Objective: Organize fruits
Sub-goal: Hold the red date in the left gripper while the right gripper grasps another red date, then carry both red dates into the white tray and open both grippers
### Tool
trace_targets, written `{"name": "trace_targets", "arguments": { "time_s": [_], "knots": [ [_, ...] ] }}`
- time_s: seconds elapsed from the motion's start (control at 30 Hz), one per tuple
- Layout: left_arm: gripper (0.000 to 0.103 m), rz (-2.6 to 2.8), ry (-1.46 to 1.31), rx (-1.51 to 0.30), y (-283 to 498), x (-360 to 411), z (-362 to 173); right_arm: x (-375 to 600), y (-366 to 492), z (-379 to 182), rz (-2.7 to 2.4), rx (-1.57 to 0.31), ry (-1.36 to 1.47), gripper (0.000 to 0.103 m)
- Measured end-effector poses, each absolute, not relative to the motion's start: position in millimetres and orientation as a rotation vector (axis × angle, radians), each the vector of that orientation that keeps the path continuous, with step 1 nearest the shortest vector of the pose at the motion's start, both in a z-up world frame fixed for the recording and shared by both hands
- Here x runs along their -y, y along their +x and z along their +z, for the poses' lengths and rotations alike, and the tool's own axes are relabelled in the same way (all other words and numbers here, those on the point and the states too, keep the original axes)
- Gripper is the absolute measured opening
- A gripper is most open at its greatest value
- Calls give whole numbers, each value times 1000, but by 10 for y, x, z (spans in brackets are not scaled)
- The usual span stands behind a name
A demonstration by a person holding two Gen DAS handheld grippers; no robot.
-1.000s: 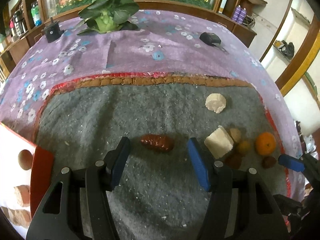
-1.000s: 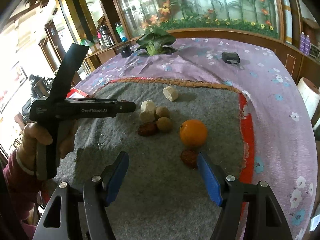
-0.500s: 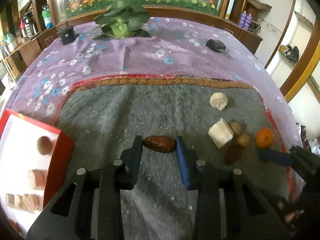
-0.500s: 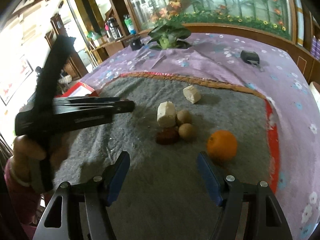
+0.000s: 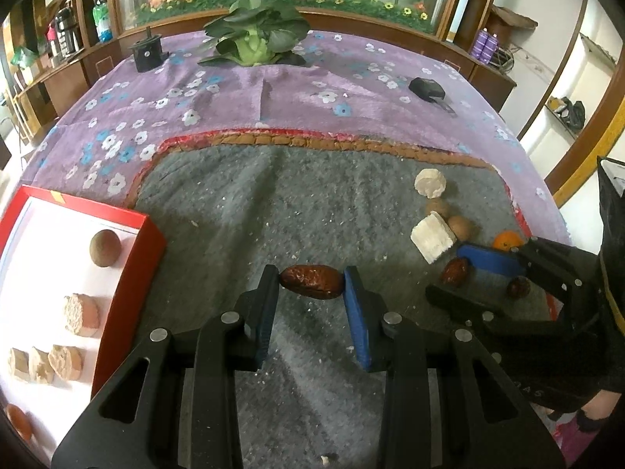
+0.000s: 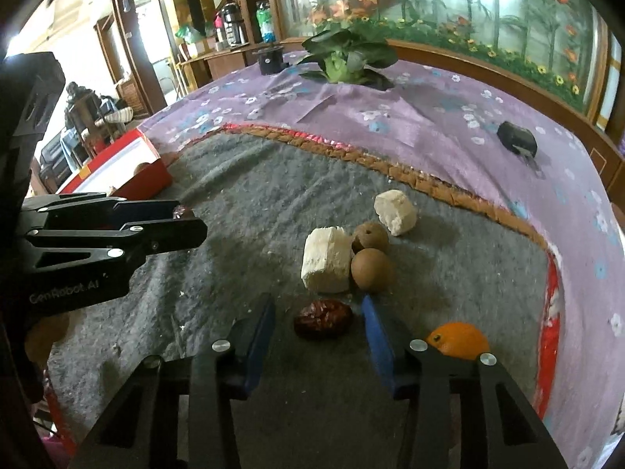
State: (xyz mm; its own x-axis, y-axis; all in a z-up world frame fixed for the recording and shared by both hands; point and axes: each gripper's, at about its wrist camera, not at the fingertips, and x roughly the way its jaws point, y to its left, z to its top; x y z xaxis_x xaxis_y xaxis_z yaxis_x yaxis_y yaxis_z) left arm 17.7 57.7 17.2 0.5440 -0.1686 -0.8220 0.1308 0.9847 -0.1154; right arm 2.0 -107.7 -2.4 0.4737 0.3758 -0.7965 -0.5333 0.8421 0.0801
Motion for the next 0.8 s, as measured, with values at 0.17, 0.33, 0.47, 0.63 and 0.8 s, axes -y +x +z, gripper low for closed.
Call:
{"name": "trace_targets", "arguments": {
  "time_s": [0.17, 0.33, 0.47, 0.63, 0.8],
  "knots": [
    [32, -177, -43, -983, 124, -593, 173, 1071, -52, -27, 558, -913, -246, 30],
    [32, -170, -50, -974, 45, -615, 213, 1125, -129, 12, 579, -917, -214, 30],
    [32, -158, -54, -966, -45, -664, 257, 1149, -230, 74, 585, -911, -177, 30],
    [32, -140, -53, -954, -148, -730, 301, 1087, -343, 121, 597, -909, -145, 30],
    [33, -108, -38, -929, -244, -796, 374, 960, -431, 172, 611, -905, -130, 30]
  ]
}}
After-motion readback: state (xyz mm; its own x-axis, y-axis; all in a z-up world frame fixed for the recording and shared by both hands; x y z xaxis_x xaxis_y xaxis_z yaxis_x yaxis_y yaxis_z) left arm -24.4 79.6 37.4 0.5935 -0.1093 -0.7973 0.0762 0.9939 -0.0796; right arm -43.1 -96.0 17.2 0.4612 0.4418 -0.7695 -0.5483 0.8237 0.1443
